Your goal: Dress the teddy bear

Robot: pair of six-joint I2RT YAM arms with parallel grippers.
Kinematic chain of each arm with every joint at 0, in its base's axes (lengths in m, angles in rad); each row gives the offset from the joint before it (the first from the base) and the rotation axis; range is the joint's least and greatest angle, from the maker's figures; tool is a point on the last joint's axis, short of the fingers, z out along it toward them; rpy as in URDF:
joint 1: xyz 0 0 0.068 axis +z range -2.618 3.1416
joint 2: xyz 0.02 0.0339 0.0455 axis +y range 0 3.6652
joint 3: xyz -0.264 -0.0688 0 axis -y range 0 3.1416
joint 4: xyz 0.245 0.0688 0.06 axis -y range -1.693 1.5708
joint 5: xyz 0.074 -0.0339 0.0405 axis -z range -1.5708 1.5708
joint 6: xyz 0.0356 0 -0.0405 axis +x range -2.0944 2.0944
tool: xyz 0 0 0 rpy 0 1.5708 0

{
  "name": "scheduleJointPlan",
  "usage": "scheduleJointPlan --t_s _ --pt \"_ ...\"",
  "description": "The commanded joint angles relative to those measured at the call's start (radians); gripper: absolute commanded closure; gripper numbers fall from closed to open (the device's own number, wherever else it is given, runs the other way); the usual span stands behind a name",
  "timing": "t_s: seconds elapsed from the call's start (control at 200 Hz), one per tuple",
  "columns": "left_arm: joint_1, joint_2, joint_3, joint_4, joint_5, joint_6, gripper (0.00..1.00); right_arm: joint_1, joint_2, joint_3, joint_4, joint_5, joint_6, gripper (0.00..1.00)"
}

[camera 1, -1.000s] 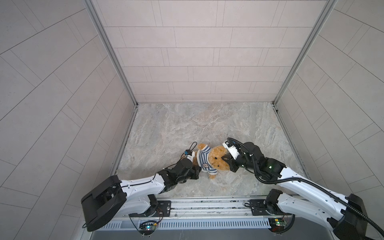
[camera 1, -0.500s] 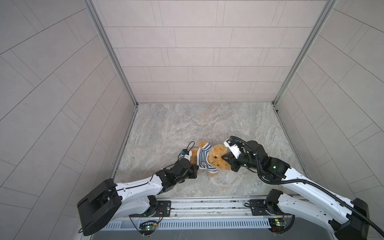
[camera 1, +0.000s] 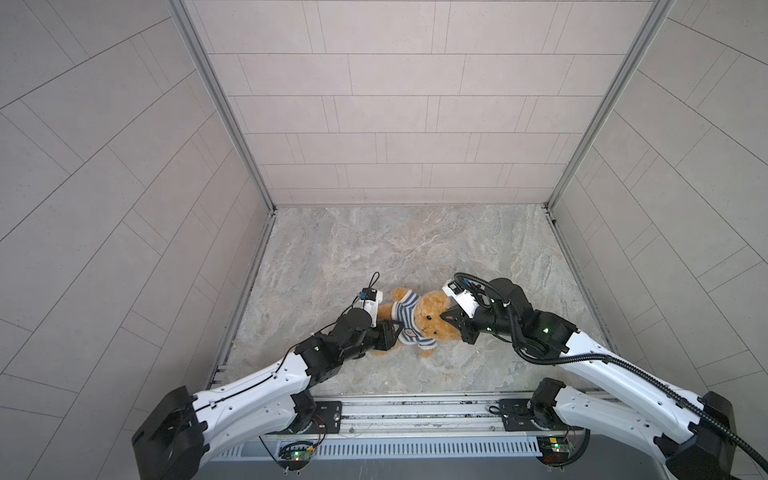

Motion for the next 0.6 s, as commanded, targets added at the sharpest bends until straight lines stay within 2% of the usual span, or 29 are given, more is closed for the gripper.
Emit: scheduleJointPlan --t_s 0.0,0.15,0.32,0.486,0.596 --pt "0.036 -0.049 0.058 -0.144 0.002 0.084 0.43 0.007 -0.019 0.049 0.002 -0.058 -0.079 1.00" --pt "0.096 -0.042 0.135 -0.218 0.007 0.150 0.40 0.025 -0.003 0.086 -0.053 -0.093 -0.141 1.00" --pt "0.148 0.004 0.189 -0.220 0.029 0.207 0.28 0.039 0.018 0.108 -0.085 -0.106 -0.180 1.00" --pt "0.148 0.103 0.204 -0.181 0.099 0.217 0.32 0.039 0.063 0.130 -0.070 -0.079 -0.165 1.00" --pt "0.148 0.114 0.167 -0.144 0.123 0.201 0.35 0.037 0.091 0.149 -0.070 -0.047 -0.160 1.00"
